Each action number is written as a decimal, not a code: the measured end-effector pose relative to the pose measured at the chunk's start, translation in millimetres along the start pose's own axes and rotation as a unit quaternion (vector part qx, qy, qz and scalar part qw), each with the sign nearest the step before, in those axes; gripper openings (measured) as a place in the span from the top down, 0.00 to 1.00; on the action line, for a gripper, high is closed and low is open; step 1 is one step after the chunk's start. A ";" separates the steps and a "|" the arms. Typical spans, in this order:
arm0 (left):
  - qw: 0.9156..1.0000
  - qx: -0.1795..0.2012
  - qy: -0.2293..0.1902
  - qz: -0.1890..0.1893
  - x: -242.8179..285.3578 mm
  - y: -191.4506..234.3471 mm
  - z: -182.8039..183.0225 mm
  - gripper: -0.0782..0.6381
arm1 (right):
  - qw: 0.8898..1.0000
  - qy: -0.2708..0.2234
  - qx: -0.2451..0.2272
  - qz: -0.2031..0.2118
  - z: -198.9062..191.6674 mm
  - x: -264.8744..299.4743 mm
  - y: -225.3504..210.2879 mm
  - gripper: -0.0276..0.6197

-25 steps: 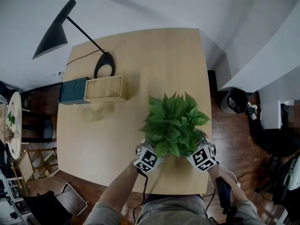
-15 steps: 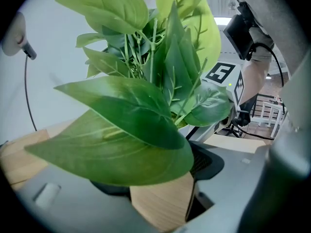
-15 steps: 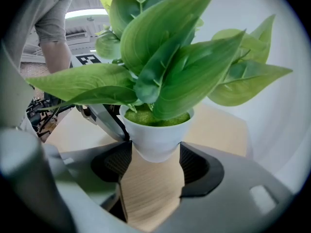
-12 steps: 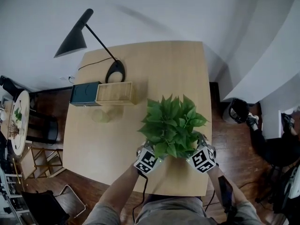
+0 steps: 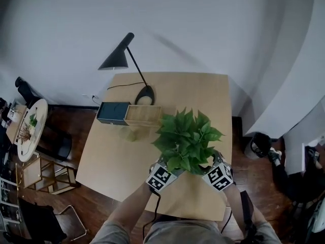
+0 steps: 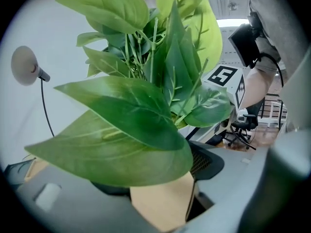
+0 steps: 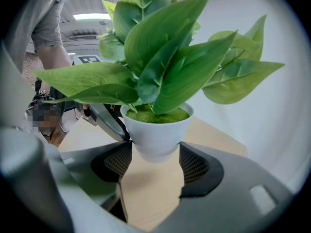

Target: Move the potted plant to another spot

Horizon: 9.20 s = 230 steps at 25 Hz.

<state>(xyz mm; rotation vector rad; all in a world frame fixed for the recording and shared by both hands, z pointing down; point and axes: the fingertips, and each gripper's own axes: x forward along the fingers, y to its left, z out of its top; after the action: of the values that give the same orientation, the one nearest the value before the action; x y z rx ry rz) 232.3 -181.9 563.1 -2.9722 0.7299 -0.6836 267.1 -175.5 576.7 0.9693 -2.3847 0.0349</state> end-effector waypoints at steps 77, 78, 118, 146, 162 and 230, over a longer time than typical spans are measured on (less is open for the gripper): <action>0.999 -0.036 0.005 -0.022 -316.2 275.4 -169.9 0.42 | 0.999 0.043 0.002 -0.010 239.9 310.9 222.9 0.49; 0.999 -0.037 0.005 -0.018 -320.3 280.9 -175.8 0.42 | 0.999 0.045 0.001 -0.007 241.9 318.2 227.3 0.49; 0.995 -0.086 0.045 0.007 -326.8 387.4 -313.3 0.42 | 0.995 0.070 0.040 0.067 215.9 492.1 261.0 0.50; 0.992 -0.101 0.061 0.044 -355.4 357.1 -322.8 0.45 | 0.996 0.081 0.018 0.025 202.8 439.5 259.7 0.49; 0.985 -0.131 -0.011 0.116 -374.3 259.2 -233.6 0.72 | 0.999 -0.026 0.021 0.036 231.7 313.4 272.2 0.67; 0.973 -0.217 -0.081 0.002 -355.0 47.8 -168.0 0.89 | 0.984 -0.032 0.161 -0.074 137.7 110.0 331.1 0.95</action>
<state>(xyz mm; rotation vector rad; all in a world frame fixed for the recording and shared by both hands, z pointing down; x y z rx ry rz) -141.2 -51.3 563.9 -3.3555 0.9844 -0.3024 -79.4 -32.0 575.7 1.3120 -2.4039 0.3485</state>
